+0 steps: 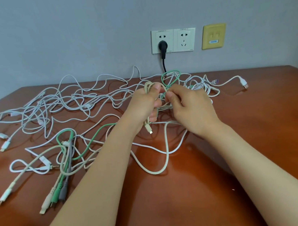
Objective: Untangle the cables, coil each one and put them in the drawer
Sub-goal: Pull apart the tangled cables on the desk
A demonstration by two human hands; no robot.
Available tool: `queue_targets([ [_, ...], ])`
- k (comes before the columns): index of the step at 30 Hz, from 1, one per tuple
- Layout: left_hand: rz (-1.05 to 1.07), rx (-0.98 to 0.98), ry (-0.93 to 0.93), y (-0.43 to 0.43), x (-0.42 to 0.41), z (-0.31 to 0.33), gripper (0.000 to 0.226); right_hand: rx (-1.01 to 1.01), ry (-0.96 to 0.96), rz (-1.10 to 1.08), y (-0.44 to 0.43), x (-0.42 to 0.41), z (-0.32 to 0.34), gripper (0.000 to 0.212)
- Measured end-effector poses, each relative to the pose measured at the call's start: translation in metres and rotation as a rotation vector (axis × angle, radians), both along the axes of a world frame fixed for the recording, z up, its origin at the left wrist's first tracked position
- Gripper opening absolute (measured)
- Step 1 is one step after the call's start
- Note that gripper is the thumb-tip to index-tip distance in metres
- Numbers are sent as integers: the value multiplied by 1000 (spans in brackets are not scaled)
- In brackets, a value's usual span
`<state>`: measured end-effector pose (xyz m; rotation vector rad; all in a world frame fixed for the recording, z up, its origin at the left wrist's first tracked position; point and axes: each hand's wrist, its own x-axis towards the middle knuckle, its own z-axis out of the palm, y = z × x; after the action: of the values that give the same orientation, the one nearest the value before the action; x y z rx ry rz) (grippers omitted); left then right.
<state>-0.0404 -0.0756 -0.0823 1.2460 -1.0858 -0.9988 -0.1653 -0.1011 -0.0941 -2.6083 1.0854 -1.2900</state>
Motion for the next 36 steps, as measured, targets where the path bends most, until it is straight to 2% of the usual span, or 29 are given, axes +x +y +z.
queue_targets([
  [5, -68, -63, 62, 2, -5, 2, 28, 105, 59, -4, -2, 3, -2, 24],
  [7, -85, -77, 16, 3, -10, 4, 28, 151, 64, -18, -5, 2, -4, 25],
  [13, 226, -181, -637, 0, -12, 4, 34, 65, 143, 6, -3, 0, -2, 23],
  [15, 325, -192, -651, 0, -2, 5, 32, 79, 144, 24, -2, -1, -1, 22],
  [17, 404, -204, -572, 0, 6, 6, 29, 119, 122, 33, -4, -3, 1, 19],
  [21, 431, -171, -600, -1, 14, 3, 33, 101, 124, 38, -6, -5, -1, 24],
  [24, 384, -155, -336, -6, 21, 0, 36, 61, 141, 49, -5, -4, -2, 34],
  [29, 357, -108, -39, -7, 27, -1, 31, 38, 143, 55, -6, -3, -2, 31],
  [34, 239, -167, 458, -4, 23, 5, 31, 7, 246, 36, -5, -1, -3, 29],
  [36, 208, -176, 508, -4, 22, 6, 32, -1, 304, 42, -3, 1, -3, 23],
])
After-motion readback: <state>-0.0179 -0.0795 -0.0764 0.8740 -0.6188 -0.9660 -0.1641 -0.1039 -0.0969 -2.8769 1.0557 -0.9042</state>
